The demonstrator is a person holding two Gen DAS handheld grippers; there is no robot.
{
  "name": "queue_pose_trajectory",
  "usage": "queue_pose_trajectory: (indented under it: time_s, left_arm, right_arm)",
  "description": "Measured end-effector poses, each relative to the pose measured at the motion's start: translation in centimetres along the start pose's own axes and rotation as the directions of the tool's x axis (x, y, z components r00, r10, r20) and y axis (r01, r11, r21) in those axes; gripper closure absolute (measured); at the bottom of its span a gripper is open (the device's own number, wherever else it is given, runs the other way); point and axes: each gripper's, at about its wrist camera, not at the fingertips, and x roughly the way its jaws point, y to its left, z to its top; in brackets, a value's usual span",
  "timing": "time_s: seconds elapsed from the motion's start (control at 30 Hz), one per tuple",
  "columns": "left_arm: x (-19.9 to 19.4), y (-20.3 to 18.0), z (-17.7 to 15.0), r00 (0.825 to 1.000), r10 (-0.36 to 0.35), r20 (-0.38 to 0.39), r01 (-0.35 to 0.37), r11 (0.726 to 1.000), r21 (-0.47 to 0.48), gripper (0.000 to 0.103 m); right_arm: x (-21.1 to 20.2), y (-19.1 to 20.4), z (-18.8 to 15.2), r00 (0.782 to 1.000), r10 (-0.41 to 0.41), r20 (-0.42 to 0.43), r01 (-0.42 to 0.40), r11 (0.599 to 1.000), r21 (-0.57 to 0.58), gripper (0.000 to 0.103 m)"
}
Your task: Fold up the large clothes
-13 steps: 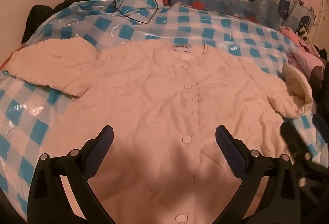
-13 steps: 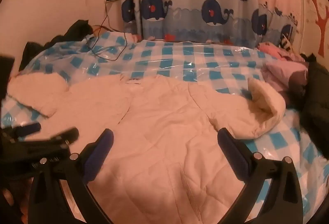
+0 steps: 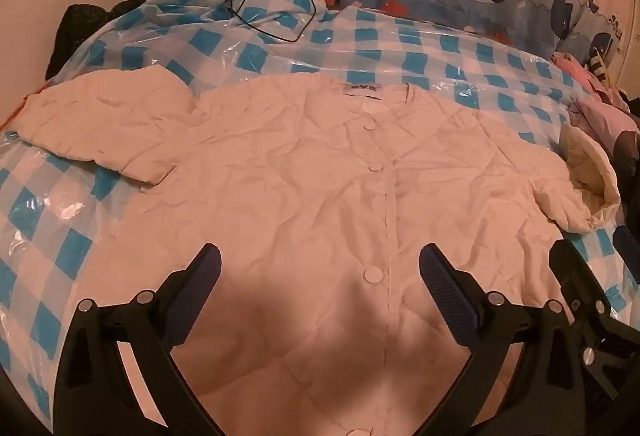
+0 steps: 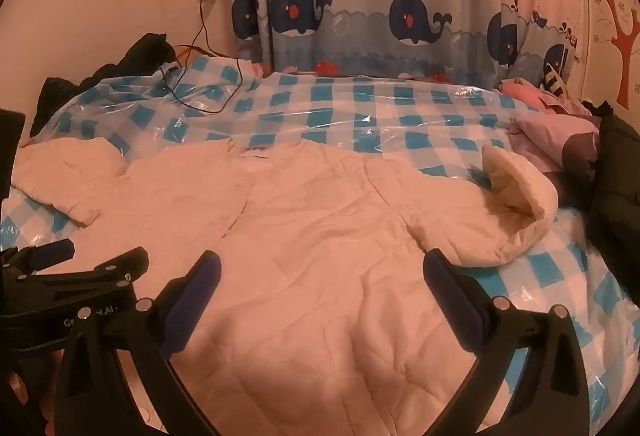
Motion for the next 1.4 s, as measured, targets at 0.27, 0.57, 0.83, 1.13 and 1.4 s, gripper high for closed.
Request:
queue_pose_trajectory:
  time_s: [0.27, 0.57, 0.83, 1.13, 1.4]
  left_arm:
    - [-0.5, 0.1, 0.1, 1.000, 0.013, 0.026, -0.013, 1.000, 0.011, 0.007]
    - [-0.4, 0.1, -0.1, 1.000, 0.013, 0.025, -0.013, 1.000, 0.011, 0.007]
    - [-0.4, 0.0, -0.1, 1.000, 0.015, 0.026, -0.015, 1.000, 0.011, 0.007]
    - [-0.7, -0.4, -0.4, 0.997, 0.038, 0.061, -0.040, 0.999, 0.025, 0.007]
    - [-1.1, -0.3, -0.4, 0.996, 0.043, 0.077, -0.044, 0.999, 0.019, 0.007]
  right_arm:
    - [0.1, 0.2, -0.4, 1.000, 0.002, 0.002, -0.002, 1.000, 0.001, 0.005]
    - [0.1, 0.1, -0.1, 1.000, 0.016, 0.009, -0.016, 1.000, 0.013, 0.005]
    - [-1.3, -0.3, 0.2, 0.997, 0.034, 0.075, -0.036, 0.999, 0.029, 0.005]
    - [-1.1, -0.7, 0.4, 0.998, 0.028, 0.065, -0.031, 0.999, 0.044, 0.005]
    - [-1.1, -0.7, 0.3, 0.998, 0.029, 0.063, -0.032, 0.999, 0.043, 0.005]
